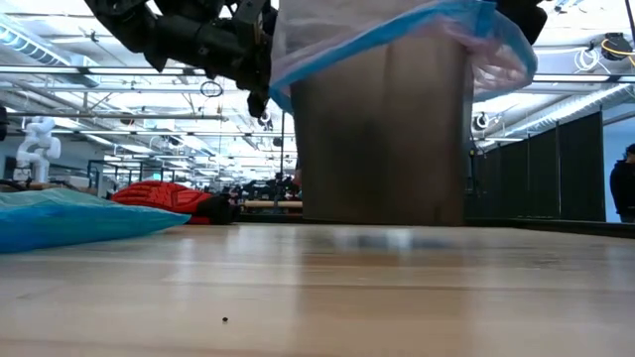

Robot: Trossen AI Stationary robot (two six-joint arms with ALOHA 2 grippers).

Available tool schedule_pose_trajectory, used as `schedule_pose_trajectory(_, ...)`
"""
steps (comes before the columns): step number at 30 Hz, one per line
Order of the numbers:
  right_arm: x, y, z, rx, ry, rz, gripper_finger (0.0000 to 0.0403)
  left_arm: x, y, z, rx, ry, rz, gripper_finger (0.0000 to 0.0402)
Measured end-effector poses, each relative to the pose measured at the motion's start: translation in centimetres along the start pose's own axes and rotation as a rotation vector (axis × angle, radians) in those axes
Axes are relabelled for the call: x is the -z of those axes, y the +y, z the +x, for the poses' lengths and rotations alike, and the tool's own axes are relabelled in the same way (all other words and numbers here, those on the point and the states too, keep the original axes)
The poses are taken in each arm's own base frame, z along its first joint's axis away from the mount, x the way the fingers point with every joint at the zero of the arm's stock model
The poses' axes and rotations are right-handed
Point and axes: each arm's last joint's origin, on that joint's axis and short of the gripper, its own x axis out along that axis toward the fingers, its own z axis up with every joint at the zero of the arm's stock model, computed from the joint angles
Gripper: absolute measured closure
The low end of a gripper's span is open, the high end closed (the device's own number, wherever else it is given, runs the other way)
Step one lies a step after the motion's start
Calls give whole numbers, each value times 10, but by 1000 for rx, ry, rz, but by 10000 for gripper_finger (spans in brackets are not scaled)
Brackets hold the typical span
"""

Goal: Place trash/remove bag and relplace
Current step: Remove the pink trash bag from the black trash bin

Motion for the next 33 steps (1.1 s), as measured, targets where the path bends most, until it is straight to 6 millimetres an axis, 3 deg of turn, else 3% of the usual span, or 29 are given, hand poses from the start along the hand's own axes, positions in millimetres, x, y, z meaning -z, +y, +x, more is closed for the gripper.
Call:
schedule_pose_trajectory(9, 1, -1, 0, 4, 7, -73, 373, -7, -2, -9, 1, -3, 17, 401)
schedule_pose_trajectory(22, 2, -1, 1, 4, 16, -96, 351, 4, -10, -9, 23, 104, 46, 399)
schedule_pose_trajectory(33, 3, -1, 1, 9, 23, -113, 351, 7, -11, -9, -9, 127, 59, 302)
